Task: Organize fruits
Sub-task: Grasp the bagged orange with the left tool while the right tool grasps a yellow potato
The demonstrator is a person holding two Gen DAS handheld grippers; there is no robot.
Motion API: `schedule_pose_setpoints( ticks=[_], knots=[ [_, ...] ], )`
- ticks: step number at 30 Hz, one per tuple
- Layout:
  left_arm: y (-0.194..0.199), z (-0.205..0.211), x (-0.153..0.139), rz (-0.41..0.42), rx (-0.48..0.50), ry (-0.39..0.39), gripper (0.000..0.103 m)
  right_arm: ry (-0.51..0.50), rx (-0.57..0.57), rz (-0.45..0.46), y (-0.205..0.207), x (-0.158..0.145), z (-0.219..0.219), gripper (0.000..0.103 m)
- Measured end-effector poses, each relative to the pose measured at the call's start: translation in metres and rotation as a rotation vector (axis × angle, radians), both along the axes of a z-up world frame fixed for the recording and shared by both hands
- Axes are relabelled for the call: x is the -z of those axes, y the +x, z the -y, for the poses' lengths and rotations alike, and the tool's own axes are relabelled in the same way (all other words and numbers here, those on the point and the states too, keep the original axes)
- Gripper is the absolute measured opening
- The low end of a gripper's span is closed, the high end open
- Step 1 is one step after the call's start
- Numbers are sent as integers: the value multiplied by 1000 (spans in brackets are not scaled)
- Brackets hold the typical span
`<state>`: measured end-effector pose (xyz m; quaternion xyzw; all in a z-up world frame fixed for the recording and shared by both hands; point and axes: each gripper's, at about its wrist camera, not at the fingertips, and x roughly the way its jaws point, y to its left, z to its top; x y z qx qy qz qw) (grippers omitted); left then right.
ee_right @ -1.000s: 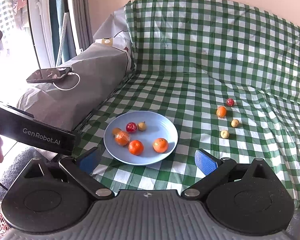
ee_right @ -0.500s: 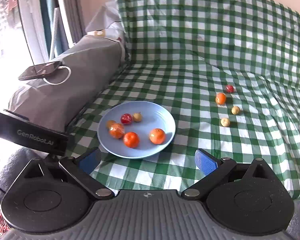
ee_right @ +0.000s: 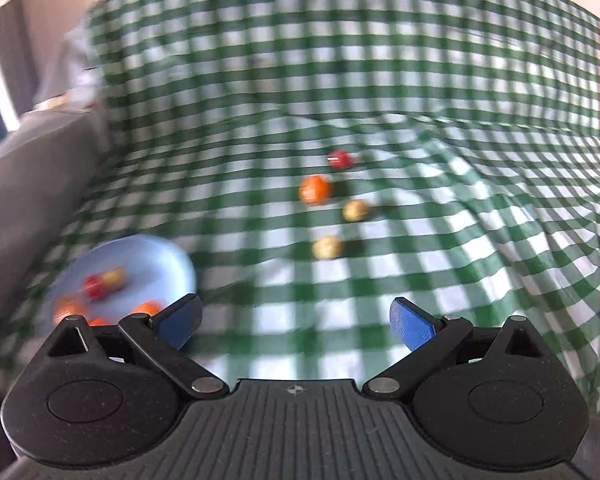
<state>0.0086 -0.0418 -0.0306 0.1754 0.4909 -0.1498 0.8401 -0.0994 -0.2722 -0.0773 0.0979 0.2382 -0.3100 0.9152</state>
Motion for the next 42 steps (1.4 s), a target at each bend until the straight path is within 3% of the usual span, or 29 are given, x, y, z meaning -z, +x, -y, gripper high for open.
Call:
schedule_pose_setpoints(
  ticks=[5,9,11,12,14,15,17,24,31,38,42],
  knots=[
    [23,42,6,8,30,20,103,40,26,-30,46,32,66,100],
    [43,77,18,2,55,23,103,23,-16,-55,79,57,97,98],
    [52,95,26,8,69,24,103,-2,-34,-55,90,66,101,90],
    [57,106,30,14,81,25,103,-56,-35,-38,90,68,100,84],
    [65,128,37,24,109,25,103,-114,-69,-8,85,69,100,32],
    [69,140,41,29,130,15,103,-115,-58,-2,82,70,104,25],
    [76,162,47,37,160,-2,103,-98,-27,22,74,69,112,26],
    [107,250,85,10,239,-67,103,-90,283,14,39,65,165,26],
    [142,317,129,-59,292,-58,103,-88,300,39,36,69,177,26],
    [156,334,148,-109,273,-63,103,-95,301,40,36,68,176,26],
    [153,334,148,-91,287,-62,103,-105,293,35,38,67,177,26]
  ],
)
